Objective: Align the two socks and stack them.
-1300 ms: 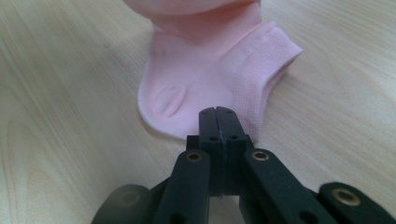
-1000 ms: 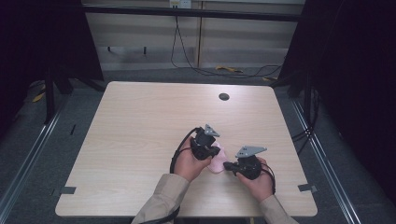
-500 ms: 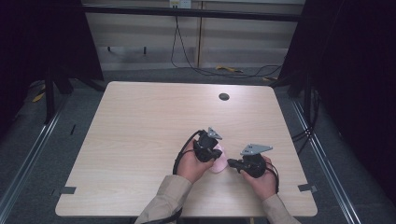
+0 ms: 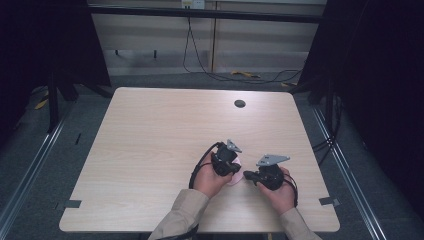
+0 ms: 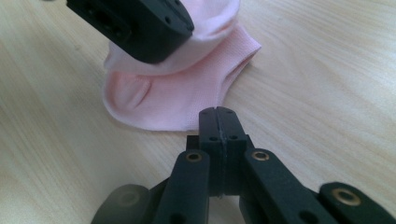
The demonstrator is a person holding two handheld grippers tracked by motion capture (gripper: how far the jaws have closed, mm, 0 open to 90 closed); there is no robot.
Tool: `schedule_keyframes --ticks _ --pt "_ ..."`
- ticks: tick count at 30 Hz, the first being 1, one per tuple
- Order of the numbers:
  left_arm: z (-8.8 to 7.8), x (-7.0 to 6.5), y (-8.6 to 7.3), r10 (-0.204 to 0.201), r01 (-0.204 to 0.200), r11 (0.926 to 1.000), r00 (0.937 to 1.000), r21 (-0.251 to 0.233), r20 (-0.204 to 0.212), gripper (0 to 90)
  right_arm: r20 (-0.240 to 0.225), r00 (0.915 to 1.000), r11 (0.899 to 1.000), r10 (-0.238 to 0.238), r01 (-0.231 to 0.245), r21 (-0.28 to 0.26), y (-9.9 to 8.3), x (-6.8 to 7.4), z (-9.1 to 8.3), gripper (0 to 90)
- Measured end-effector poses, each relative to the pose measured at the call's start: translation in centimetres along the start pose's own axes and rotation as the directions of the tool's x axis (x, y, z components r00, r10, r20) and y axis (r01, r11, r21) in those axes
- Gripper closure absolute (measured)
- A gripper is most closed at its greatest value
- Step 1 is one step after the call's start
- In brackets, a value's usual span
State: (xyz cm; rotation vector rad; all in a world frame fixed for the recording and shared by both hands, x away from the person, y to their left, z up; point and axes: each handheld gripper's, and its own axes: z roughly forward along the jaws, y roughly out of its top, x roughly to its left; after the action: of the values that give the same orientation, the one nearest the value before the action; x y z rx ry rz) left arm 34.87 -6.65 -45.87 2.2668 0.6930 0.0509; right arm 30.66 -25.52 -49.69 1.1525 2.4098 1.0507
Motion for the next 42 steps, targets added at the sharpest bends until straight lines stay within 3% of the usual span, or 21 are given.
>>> schedule_keyframes --ticks 18,27,32,38,40,42 --pt "1.5 -0.4 -1.0 0.001 -0.001 0.9998 1.0 0.021 0.009 88.5 -0.002 1.0 1.0 0.002 -0.002 0.001 0.0 -0.1 0.0 89.9" --pt "1.3 -0.4 -1.3 -0.004 0.004 0.9998 0.9998 0.019 0.021 86.3 -0.006 1.0 1.0 0.003 -0.003 -0.003 -0.1 -0.1 0.0 89.4" --pt "0.6 -0.3 -1.3 0.0 -0.001 1.0 0.9997 0.007 0.025 80.1 -0.005 1.0 1.0 0.005 -0.005 -0.005 -0.1 -0.1 0.0 89.4" --pt "-1.2 0.0 -0.6 -0.001 0.002 0.9989 0.9998 -0.046 0.018 77.8 -0.001 1.0 1.0 0.004 -0.004 -0.004 -0.1 0.0 0.0 89.4" --pt "-1.9 0.4 -0.3 -0.013 0.012 0.9968 0.9999 -0.079 -0.004 78.3 -0.002 1.0 1.0 0.005 -0.005 -0.005 -0.1 0.0 0.0 89.4" --pt "-2.2 0.9 -0.1 -0.011 0.008 0.9968 0.9995 -0.079 -0.031 80.4 -0.004 1.0 1.0 0.006 -0.007 -0.006 -0.1 -0.1 0.0 89.4"
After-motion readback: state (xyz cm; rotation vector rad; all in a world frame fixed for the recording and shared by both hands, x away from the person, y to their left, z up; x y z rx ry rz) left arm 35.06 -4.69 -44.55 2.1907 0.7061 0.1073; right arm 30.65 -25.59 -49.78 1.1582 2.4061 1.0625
